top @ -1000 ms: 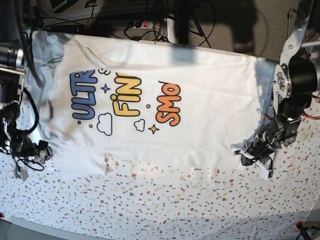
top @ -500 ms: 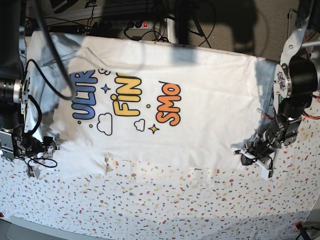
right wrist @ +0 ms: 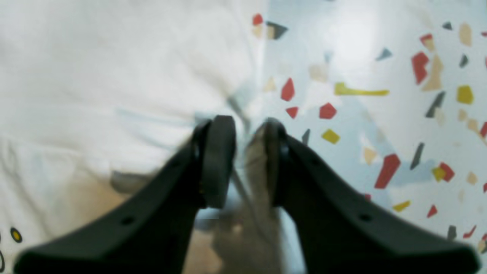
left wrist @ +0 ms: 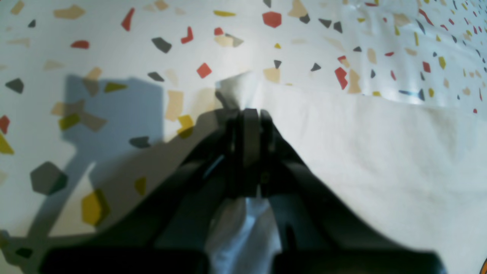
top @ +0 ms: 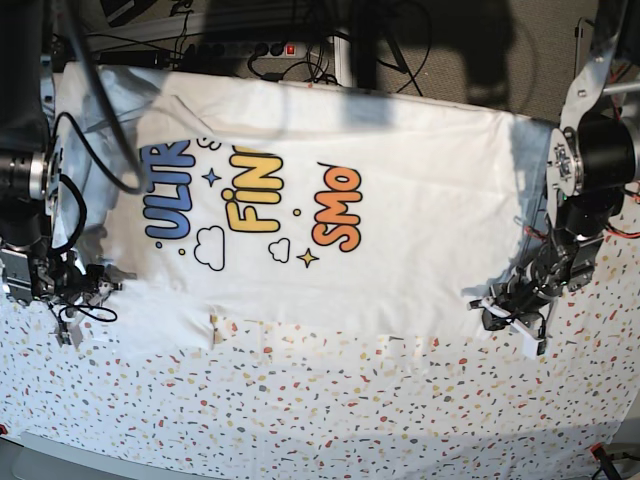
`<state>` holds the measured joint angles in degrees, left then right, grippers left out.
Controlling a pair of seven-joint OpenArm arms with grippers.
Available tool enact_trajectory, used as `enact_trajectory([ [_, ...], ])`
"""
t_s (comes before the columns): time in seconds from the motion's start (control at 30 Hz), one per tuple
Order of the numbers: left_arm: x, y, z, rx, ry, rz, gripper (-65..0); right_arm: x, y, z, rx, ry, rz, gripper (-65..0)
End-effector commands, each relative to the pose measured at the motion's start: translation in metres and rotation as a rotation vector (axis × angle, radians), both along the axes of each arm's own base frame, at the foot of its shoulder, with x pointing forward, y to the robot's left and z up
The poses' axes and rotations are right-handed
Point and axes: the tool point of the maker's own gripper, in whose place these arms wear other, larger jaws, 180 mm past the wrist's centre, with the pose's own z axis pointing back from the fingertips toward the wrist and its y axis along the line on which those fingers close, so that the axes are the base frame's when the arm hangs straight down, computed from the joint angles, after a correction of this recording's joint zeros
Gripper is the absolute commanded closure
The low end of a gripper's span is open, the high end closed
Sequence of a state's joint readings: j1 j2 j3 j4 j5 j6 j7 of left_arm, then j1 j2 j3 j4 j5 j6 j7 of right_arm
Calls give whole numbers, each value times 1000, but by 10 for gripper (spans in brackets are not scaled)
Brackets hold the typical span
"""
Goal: Fold the T-shirt properly
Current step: 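Move both grippers to the hem corners and grasp them, then lift the hem and fold it over toward the collar with both grippers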
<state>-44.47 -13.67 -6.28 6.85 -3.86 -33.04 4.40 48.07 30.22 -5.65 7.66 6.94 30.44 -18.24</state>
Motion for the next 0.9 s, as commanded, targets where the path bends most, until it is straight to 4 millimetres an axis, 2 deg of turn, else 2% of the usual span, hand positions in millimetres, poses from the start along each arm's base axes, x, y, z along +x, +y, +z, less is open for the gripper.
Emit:
enact_trajectory([
  [0.0, 4, 5, 5, 27, 7, -15, 0, -3, -6, 1, -20, 10, -5, -85],
  [0.1, 5, 5, 6, 24, 6, -12, 0, -7, -3, -8, -17, 1, 3, 0],
  [0.23, 6, 5, 8, 22, -7, -8, 0, 10, -2, 6, -17, -102, 12, 0],
  [0.47, 22, 8, 28, -69, -83, 73, 0, 29, 2, 28, 39, -119, -29, 0],
  [0.5, 25, 8, 32, -81, -93, 83, 0, 32, 4, 32, 43, -123, -13, 0],
  [0.57, 30, 8, 39, -90, -102, 86, 0, 37, 22, 39, 77, -131, 103, 0],
  [0.63, 33, 7, 43, -88, -95, 77, 0, 40, 27, 45, 77, -135, 156, 0],
  [0.77, 34, -3, 48, -113, -97, 27, 0, 41, 21, 51, 53, -142, 164, 0],
  [0.87, 34, -9, 55, -173, -114, 16, 0, 35, 5, 55, 29, -151, 152, 0],
])
